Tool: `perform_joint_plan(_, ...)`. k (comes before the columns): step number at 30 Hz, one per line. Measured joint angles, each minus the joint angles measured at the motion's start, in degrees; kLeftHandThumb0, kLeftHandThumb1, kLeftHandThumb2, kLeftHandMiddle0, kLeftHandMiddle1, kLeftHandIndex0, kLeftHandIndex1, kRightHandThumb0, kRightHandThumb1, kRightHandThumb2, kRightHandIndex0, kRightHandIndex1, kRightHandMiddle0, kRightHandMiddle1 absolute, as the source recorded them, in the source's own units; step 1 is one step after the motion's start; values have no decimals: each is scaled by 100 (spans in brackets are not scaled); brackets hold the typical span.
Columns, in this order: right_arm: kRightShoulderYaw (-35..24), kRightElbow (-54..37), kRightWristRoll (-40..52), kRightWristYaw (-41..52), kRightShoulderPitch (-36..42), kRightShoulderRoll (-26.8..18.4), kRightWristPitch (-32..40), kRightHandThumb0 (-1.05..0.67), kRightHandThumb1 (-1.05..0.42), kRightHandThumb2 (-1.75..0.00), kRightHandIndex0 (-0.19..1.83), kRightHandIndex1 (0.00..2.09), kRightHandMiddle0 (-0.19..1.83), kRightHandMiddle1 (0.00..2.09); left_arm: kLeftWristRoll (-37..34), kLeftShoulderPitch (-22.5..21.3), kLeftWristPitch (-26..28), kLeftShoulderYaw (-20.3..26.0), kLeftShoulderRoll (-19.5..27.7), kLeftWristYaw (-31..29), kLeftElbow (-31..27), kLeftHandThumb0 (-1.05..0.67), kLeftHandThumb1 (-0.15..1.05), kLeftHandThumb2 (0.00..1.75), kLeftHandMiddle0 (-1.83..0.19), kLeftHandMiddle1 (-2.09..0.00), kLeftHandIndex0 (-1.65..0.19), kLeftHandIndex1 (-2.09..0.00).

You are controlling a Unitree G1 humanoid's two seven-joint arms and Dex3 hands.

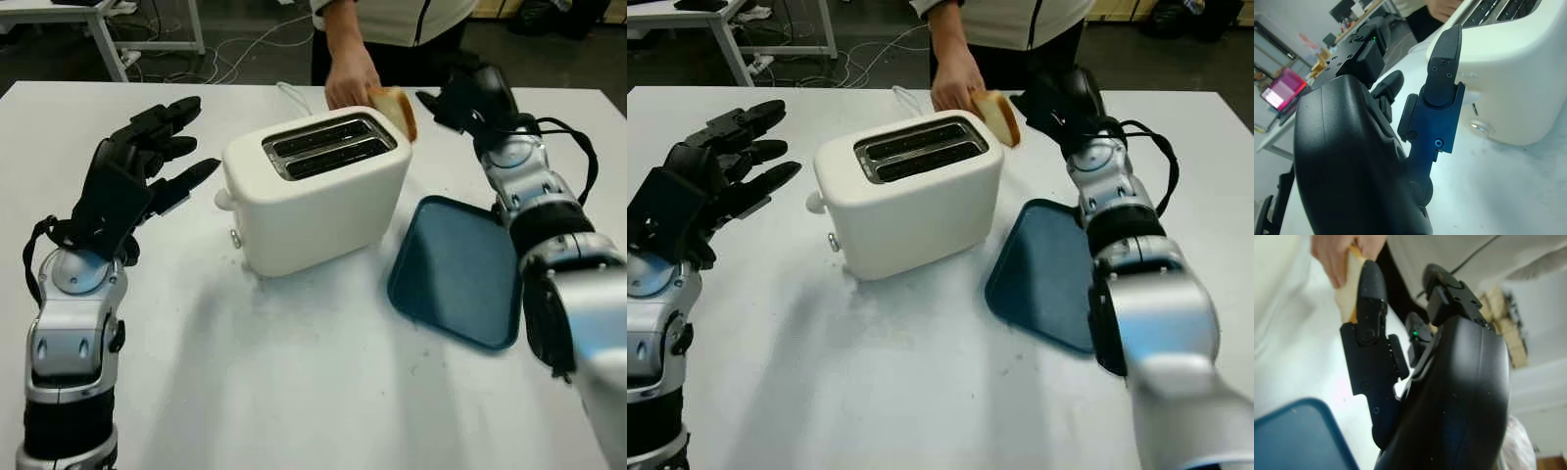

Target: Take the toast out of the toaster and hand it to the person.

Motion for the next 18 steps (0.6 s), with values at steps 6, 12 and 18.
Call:
perform_joint_plan(6,-286,-2364,486,266,1786,89,257,-59,-92,-47,21,1,20,1,-80,201,86,69,-189,153,-113,-43,92,6,-10,-81,-48,-2)
perform_joint_plan(12,-377,-4434,939,464,3263,531,871,-61,-92,-52,18,0,18,0,-155,397,454,75,-363,303,-516,-40,92,9,-11,-76,-45,0)
perform_joint_plan(18,-383,-5698,1576,721,4525,1024,1027,-68,-92,-60,16,1,15,0,-284,787,593,83,-603,430,-900,-45,92,10,-11,-73,-43,0)
